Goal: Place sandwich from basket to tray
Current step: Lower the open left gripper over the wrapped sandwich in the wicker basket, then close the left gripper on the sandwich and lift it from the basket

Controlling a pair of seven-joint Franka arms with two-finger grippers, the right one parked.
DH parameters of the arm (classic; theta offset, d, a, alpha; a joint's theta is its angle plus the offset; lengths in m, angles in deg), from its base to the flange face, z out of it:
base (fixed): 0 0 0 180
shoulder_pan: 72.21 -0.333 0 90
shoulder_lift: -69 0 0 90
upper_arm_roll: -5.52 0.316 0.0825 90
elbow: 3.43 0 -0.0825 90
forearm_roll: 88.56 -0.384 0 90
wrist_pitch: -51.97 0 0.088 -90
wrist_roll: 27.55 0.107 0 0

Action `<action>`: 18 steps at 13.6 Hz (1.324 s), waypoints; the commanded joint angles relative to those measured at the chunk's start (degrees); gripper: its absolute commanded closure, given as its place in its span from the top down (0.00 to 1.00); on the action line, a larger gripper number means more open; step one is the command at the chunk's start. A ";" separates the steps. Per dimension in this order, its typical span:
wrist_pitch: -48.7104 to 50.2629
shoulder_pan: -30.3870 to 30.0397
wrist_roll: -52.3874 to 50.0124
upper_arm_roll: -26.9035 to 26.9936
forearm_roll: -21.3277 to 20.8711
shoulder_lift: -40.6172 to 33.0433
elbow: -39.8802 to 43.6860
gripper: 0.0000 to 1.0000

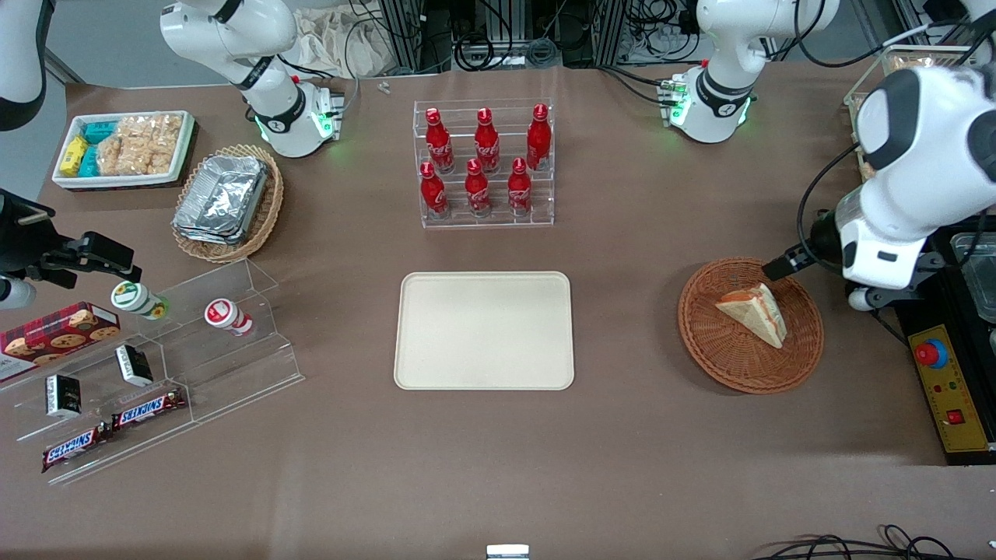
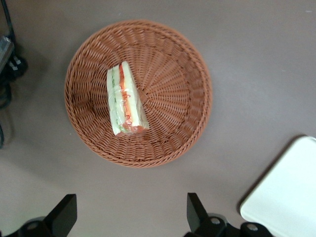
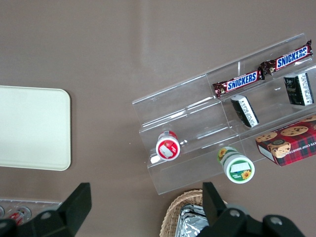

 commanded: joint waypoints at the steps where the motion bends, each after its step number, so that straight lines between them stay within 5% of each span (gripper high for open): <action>1: -7.64 -0.38 -7.15 0.26 -1.92 2.13 -4.81 1.00; 6: -20.04 -2.50 -13.66 0.35 -3.95 6.35 -13.26 1.00; 13: -28.67 -2.67 -18.16 0.35 -3.95 14.79 -13.27 0.97; 15: -28.76 -2.76 -17.90 0.35 -3.95 15.68 -12.83 0.26; 16: -28.76 -2.85 -17.12 0.44 -3.95 15.94 -12.74 0.00; 18: -28.07 -2.85 -16.67 0.44 -4.04 15.07 -12.74 0.00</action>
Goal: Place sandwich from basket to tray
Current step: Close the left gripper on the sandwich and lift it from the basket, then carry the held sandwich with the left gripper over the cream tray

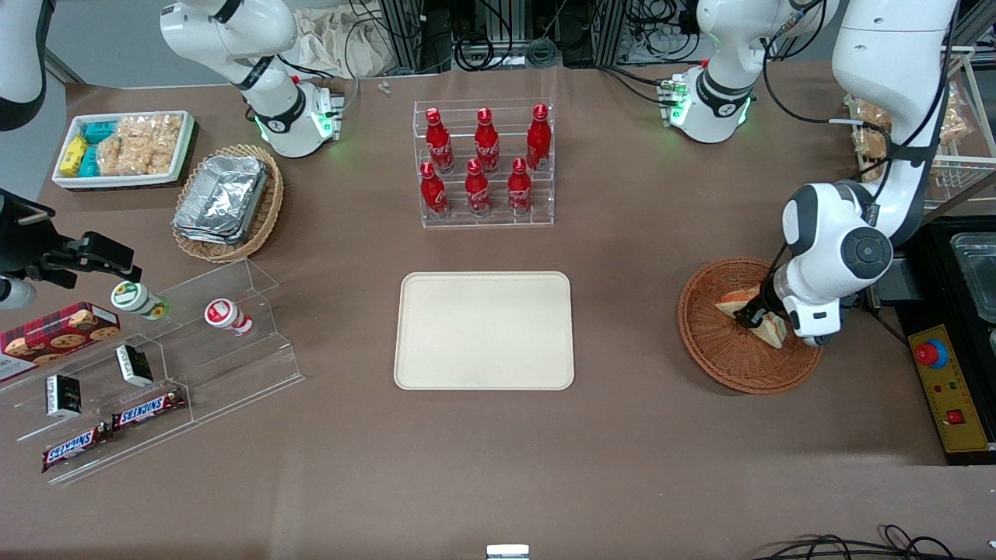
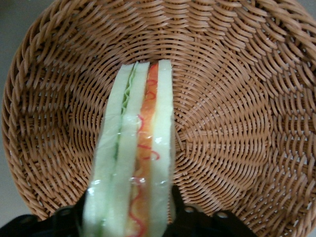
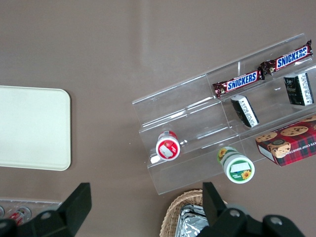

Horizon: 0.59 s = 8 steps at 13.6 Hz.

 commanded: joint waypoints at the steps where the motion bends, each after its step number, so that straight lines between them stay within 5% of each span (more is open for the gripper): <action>1: 0.90 -0.34 1.09 -0.26 -1.35 -3.48 0.39 0.00; 4: 19.49 0.62 8.47 -1.92 -0.12 -9.82 7.48 0.00; 8: 26.94 0.97 10.06 -14.82 -0.12 -9.13 17.44 0.00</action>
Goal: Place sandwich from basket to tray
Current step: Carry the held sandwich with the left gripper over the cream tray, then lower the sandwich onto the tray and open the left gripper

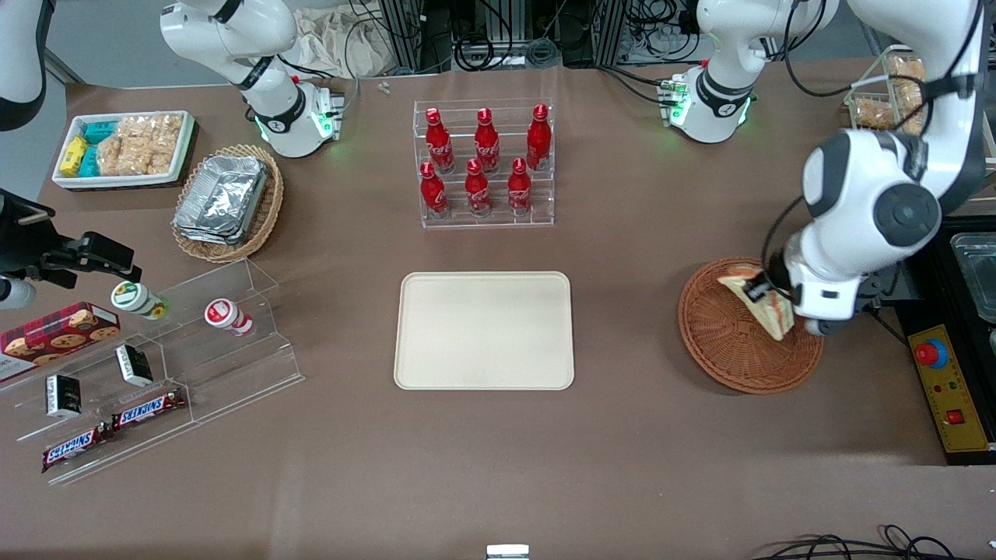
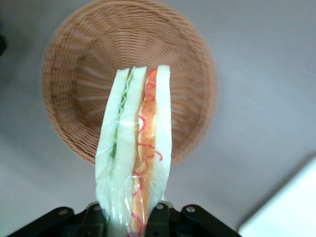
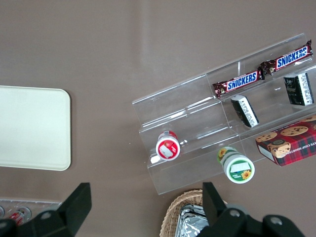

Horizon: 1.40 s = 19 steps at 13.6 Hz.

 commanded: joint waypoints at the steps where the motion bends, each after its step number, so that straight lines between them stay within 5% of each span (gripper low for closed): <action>1: 0.90 0.24 5.12 -8.82 0.41 3.21 4.08 0.00; 5: -11.00 1.89 7.17 -19.12 0.68 11.73 7.17 0.00; 7: -18.85 7.50 5.69 -18.96 -1.24 16.73 7.34 0.00; 11: -26.08 10.07 -4.67 -19.05 -18.45 26.05 7.43 0.00; 14: -27.31 10.26 -8.20 -18.96 -24.98 28.88 7.61 0.00; 15: -28.54 10.26 -7.95 -18.96 -25.86 30.11 7.78 0.19; 16: -29.59 10.26 -8.03 -18.96 -27.52 31.25 8.40 0.88; 17: -29.60 10.08 -8.21 -18.96 -28.06 31.35 8.49 1.00; 19: -29.52 9.99 -8.38 -18.96 -27.54 30.74 8.49 1.00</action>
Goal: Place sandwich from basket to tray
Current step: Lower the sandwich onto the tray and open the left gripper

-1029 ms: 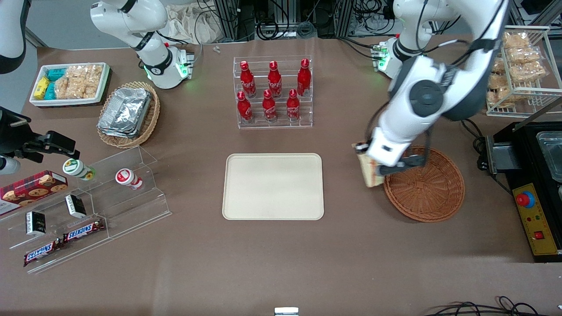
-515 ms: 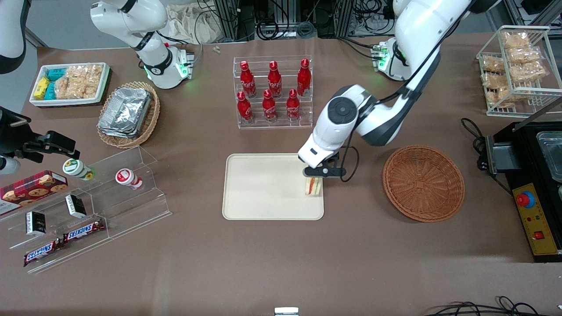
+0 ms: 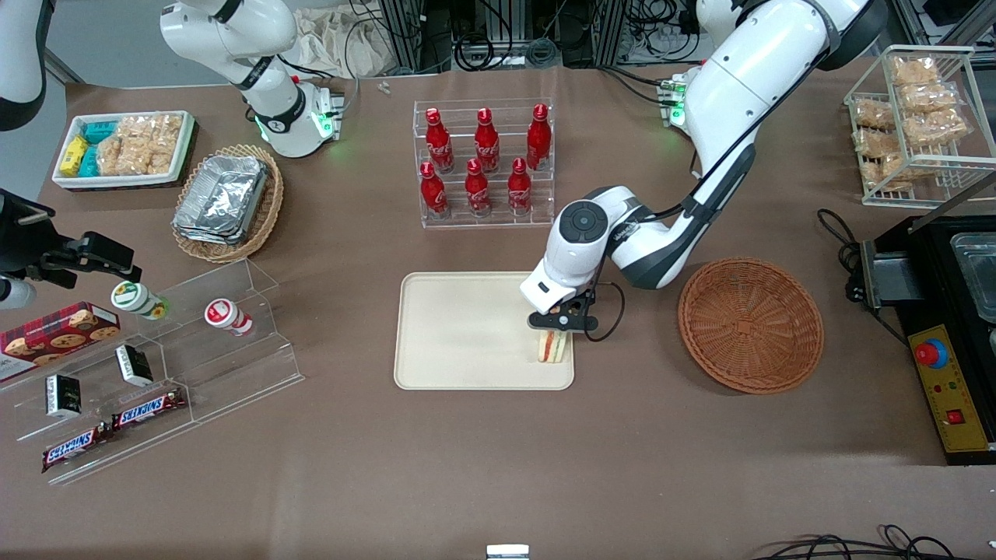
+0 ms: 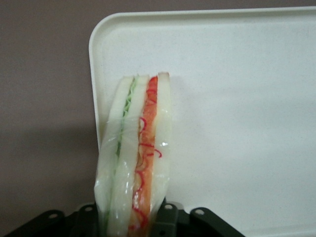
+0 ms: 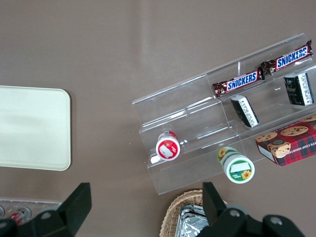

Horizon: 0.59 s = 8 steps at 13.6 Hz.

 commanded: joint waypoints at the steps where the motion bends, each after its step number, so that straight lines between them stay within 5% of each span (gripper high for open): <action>1: -0.83 0.12 -2.21 0.01 -1.78 -1.01 1.00 1.00; 4: 0.48 -0.32 -3.17 0.89 -1.26 -7.76 1.44 1.00; 8: 12.84 -0.32 -0.30 3.00 6.63 -13.15 7.21 1.00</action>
